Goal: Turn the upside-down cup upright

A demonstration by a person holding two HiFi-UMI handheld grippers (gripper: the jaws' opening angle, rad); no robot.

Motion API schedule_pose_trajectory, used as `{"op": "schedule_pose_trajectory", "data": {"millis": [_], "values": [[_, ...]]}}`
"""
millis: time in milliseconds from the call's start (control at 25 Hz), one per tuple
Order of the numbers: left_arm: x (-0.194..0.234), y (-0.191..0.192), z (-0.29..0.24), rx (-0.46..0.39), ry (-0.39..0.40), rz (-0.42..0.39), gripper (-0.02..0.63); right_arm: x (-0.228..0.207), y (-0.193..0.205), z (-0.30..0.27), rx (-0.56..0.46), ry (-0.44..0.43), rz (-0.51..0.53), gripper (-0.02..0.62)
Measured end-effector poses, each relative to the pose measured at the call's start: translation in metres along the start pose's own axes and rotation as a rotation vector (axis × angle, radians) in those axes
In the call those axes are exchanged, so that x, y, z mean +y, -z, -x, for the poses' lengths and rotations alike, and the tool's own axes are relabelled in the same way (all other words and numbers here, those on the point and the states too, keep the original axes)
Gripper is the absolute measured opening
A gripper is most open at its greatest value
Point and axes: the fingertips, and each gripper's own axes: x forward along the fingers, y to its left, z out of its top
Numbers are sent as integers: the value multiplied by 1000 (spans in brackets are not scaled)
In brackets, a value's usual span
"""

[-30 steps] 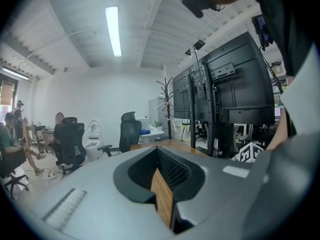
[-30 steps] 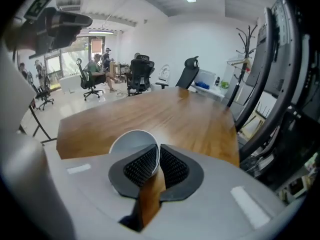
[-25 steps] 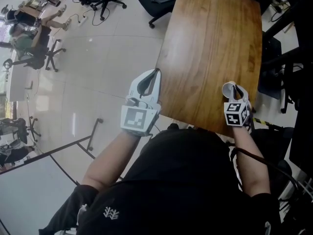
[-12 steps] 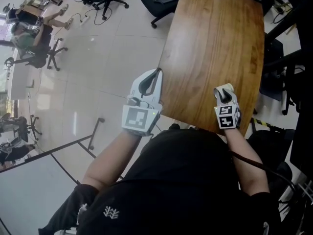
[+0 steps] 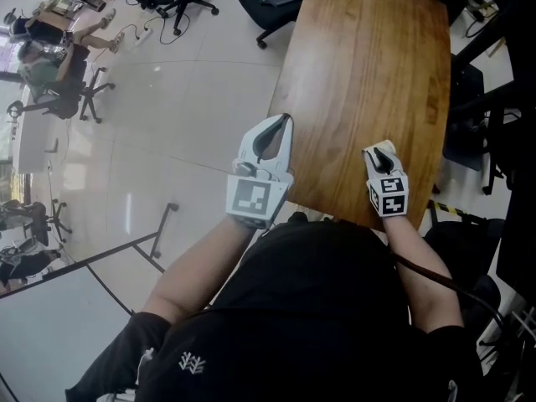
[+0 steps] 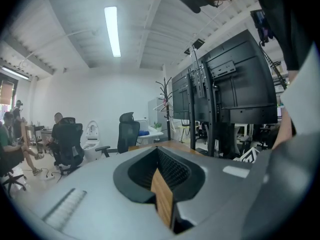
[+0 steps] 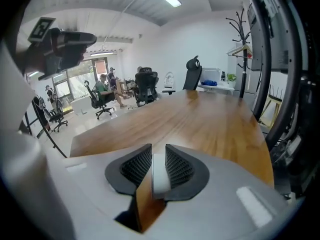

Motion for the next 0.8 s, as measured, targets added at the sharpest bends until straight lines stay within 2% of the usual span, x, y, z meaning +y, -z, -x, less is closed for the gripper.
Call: {"op": "schedule_pose_trajectory", "data": {"millis": [200, 320, 400, 600, 720, 800], "values": [[-23, 8, -38, -48, -29, 10, 0, 2, -1, 2, -3, -39, -1, 89], [-44, 18, -59, -4, 44, 33, 0, -1, -1, 8, -9, -52, -8, 94], [-54, 22, -68, 30, 90, 10, 0, -4, -3, 14, -24, -61, -26, 97], [-65, 22, -82, 28, 124, 65, 0, -25, -13, 30, -104, -66, -85, 121], [-66, 24, -83, 28, 139, 56, 0, -54, -8, 36, -109, -38, -159, 183], [-61, 26, -83, 39, 135, 35, 0, -65, 1, 31, -72, -64, -222, 240]]}}
